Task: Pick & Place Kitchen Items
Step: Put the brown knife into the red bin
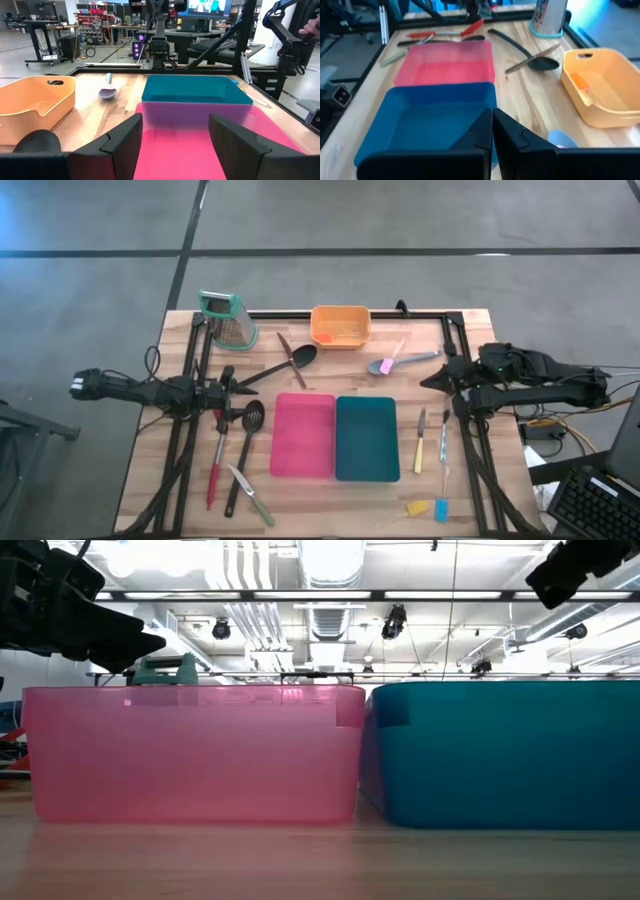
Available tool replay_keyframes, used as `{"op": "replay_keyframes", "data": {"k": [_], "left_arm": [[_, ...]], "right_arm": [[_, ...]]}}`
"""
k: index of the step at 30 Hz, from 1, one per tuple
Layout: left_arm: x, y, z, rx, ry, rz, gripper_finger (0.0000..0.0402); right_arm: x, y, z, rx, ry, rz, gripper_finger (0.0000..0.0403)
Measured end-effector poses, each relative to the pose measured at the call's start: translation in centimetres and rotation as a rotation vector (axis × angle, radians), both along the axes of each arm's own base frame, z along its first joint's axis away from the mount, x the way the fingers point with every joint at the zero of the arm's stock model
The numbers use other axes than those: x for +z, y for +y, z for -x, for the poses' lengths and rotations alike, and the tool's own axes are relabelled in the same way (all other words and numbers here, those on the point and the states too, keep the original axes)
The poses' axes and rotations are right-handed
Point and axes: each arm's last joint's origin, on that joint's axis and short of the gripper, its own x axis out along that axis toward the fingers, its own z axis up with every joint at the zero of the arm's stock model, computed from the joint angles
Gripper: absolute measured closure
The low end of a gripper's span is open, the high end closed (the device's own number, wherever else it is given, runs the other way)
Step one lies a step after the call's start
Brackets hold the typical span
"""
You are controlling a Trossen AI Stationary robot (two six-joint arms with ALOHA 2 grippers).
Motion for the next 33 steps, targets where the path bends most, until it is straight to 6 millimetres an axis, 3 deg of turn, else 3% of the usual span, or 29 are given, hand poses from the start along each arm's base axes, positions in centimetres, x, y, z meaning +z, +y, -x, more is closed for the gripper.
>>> {"op": "replay_keyframes", "data": {"k": [8, 18, 33], "left_arm": [[0.0, 0.0, 0.0, 0.000, 0.000, -0.004, 0.0170], [0.0, 0.0, 0.0, 0.000, 0.000, -0.004, 0.0170], [0.0, 0.0, 0.0, -0.001, -0.001, -0.013, 0.0170]], "right_arm": [[0.5, -0.1, 1.0, -0.014, -0.039, 0.131, 0.0394], [0.5, -0.3, 2.7, -0.104, -0.072, 0.158, 0.0394], [0.5, -0.3, 2.5, -0.104, -0.068, 0.155, 0.0394]]}}
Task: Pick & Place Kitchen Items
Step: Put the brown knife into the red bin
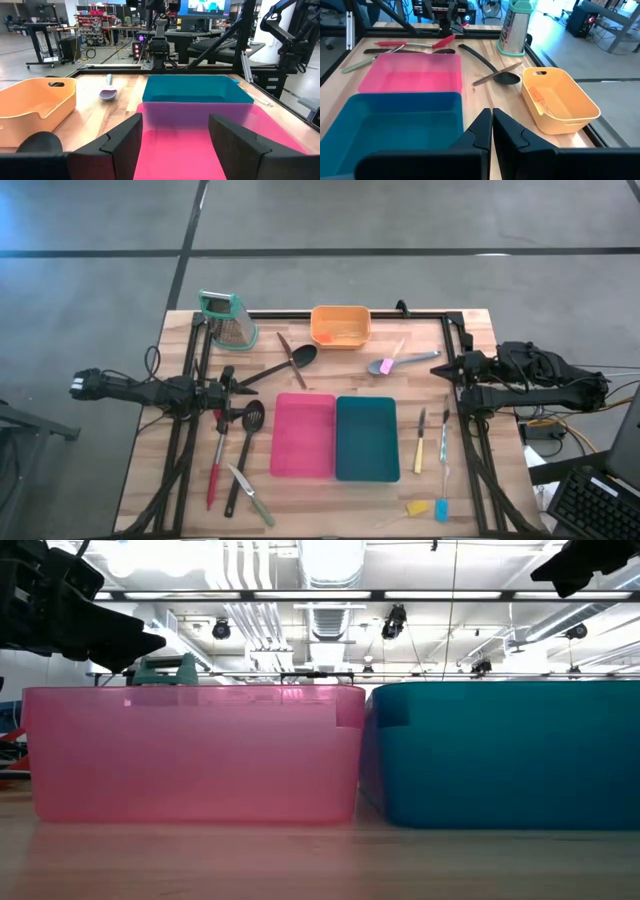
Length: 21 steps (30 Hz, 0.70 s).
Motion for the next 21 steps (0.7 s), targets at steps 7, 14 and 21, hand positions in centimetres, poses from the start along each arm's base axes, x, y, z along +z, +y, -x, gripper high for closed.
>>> {"op": "replay_keyframes", "data": {"k": [7, 14, 21], "left_arm": [[1.6, -0.1, 0.0, -0.018, -0.054, 0.068, 0.0170], [3.7, -0.1, 0.0, -0.036, -0.079, 0.050, 0.0170], [3.8, -0.2, 0.0, -0.052, -0.075, 0.078, 0.0170]], "right_arm": [[0.0, 0.0, 0.0, 0.000, 0.001, 0.000, 0.0394], [0.0, 0.0, 0.0, 0.000, 0.001, 0.000, 0.0394], [0.0, 0.0, 0.0, 0.000, 0.001, 0.000, 0.0394]]}}
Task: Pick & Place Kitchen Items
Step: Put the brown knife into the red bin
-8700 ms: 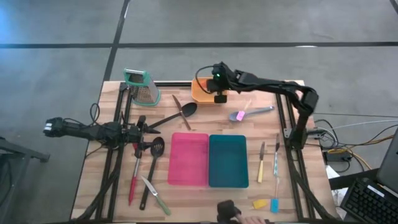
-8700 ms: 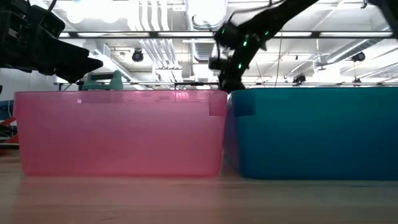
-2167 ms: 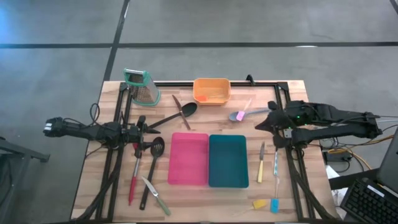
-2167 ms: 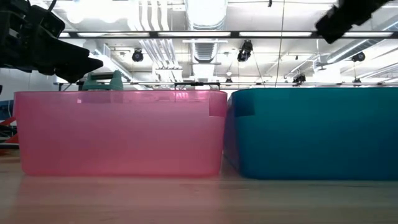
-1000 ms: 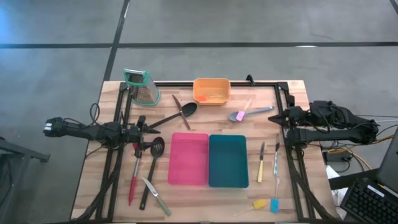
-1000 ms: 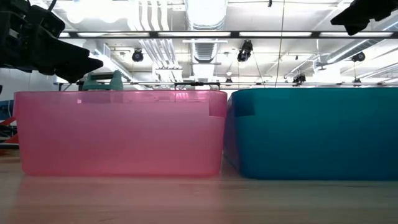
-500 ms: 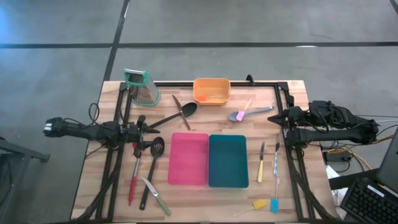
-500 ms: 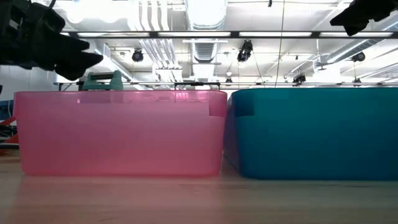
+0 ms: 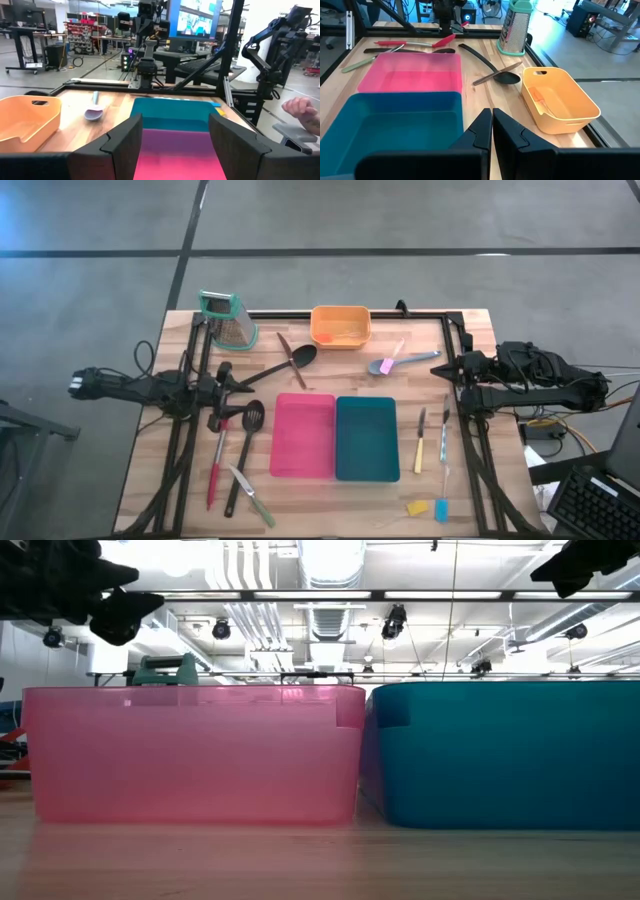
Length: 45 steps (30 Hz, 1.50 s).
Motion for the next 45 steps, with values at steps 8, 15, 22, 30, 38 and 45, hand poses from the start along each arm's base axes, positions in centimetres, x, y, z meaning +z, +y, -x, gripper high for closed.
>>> {"op": "replay_keyframes", "data": {"k": [8, 15, 22, 30, 38, 45], "left_arm": [[0.3, -0.1, -0.8, -0.009, 0.051, -0.141, 0.0170], [2.5, -0.2, -2.3, 0.038, 0.145, -0.192, 0.0170], [4.5, 0.1, -4.0, 0.164, 0.448, -0.300, 0.0170], [6.0, 0.3, -6.3, 0.288, 0.580, -0.426, 0.0170], [7.0, 1.9, -9.2, 0.384, 0.737, -0.479, 0.0170], [6.4, 5.4, -11.5, 0.447, 0.988, -0.505, 0.0170]], "right_arm": [[0.0, 0.0, 0.0, 0.000, 0.000, 0.000, 0.0394], [0.0, 0.0, 0.0, 0.000, 0.000, 0.000, 0.0394], [0.0, 0.0, 0.0, 0.000, 0.000, 0.000, 0.0394], [0.0, 0.0, 0.0, 0.000, 0.000, 0.000, 0.0394], [0.0, 0.0, 0.0, 0.000, 0.000, 0.000, 0.0394], [0.0, 0.0, 0.0, 0.000, 0.000, 0.000, 0.0394]]}}
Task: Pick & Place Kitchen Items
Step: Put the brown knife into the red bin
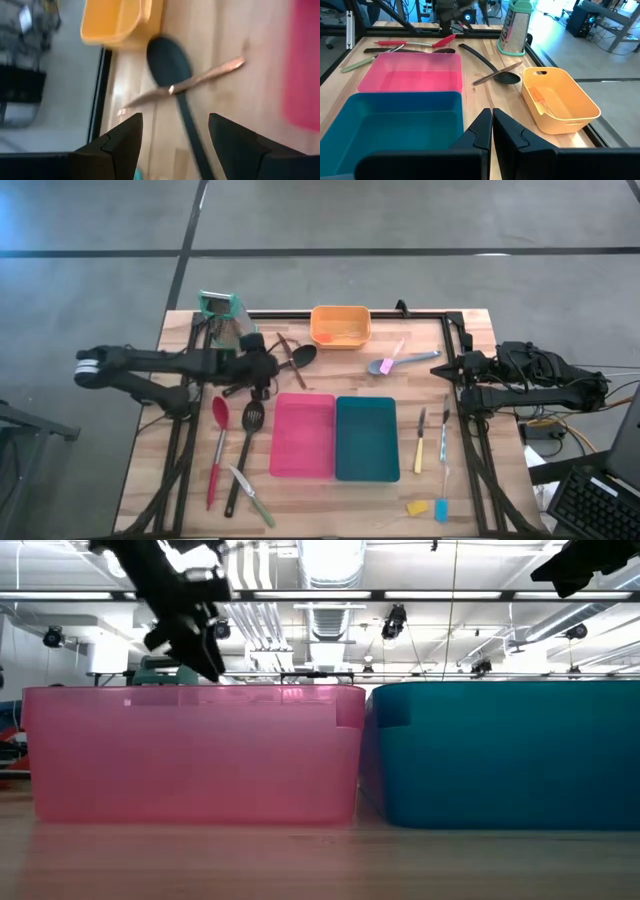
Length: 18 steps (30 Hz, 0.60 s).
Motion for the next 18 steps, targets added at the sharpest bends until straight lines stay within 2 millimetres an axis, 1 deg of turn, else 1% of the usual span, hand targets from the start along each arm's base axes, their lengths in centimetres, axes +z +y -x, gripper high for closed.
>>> {"op": "replay_keyframes", "data": {"k": [3, 6, 9, 13, 15, 18], "left_arm": [[-0.3, 1.9, -0.9, 0.029, 0.071, 0.011, 0.0170], [-0.3, 4.0, -1.9, 0.030, 0.105, 0.023, 0.0170], [-1.0, 5.6, -2.7, 0.009, 0.155, 0.054, 0.0170], [-2.3, 6.9, -3.2, -0.044, 0.279, 0.036, 0.0170], [-3.1, 7.2, -3.2, -0.070, 0.351, 0.029, 0.0170], [-4.0, 7.4, -3.5, -0.080, 0.402, 0.016, 0.0170]], "right_arm": [[0.0, 0.0, 0.0, 0.000, 0.000, 0.000, 0.0394], [0.0, 0.0, 0.0, 0.000, 0.000, 0.000, 0.0394], [0.0, 0.0, 0.0, 0.000, 0.000, 0.000, 0.0394], [0.0, 0.0, 0.0, 0.000, 0.000, 0.000, 0.0394], [0.0, 0.0, 0.0, 0.000, 0.000, 0.000, 0.0394], [0.0, 0.0, 0.0, 0.000, 0.000, 0.000, 0.0394]]}}
